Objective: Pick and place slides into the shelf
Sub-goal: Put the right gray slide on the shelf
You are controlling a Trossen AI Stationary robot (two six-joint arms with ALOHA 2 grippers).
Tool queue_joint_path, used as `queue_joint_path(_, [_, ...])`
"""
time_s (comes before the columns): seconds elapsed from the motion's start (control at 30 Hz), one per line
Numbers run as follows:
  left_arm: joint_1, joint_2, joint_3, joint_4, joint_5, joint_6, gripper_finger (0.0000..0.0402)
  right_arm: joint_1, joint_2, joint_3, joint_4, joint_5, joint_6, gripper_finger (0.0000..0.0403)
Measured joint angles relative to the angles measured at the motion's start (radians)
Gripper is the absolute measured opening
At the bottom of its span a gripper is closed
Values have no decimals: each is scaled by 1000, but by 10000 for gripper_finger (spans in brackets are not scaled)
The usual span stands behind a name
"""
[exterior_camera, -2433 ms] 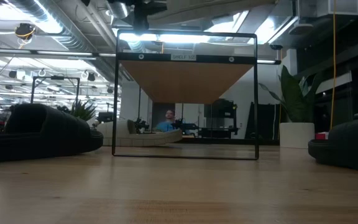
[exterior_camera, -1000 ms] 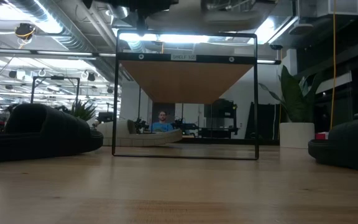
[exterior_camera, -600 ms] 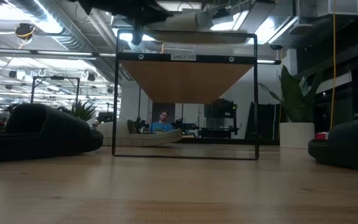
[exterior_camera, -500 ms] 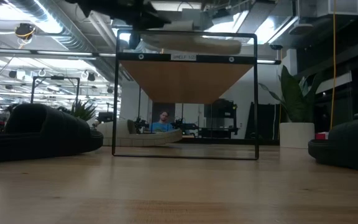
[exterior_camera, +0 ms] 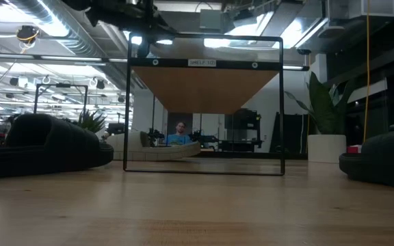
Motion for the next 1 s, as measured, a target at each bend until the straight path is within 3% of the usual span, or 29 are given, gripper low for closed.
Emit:
queue_joint_path(0.57, [112, 194, 0, 91, 119, 14, 0, -2, -142, -298, 203, -25, 122, 1])
queue_joint_path(1.0, [166, 241, 0, 143, 123, -20, 0, -2, -174, -361, 267, -23, 116, 2])
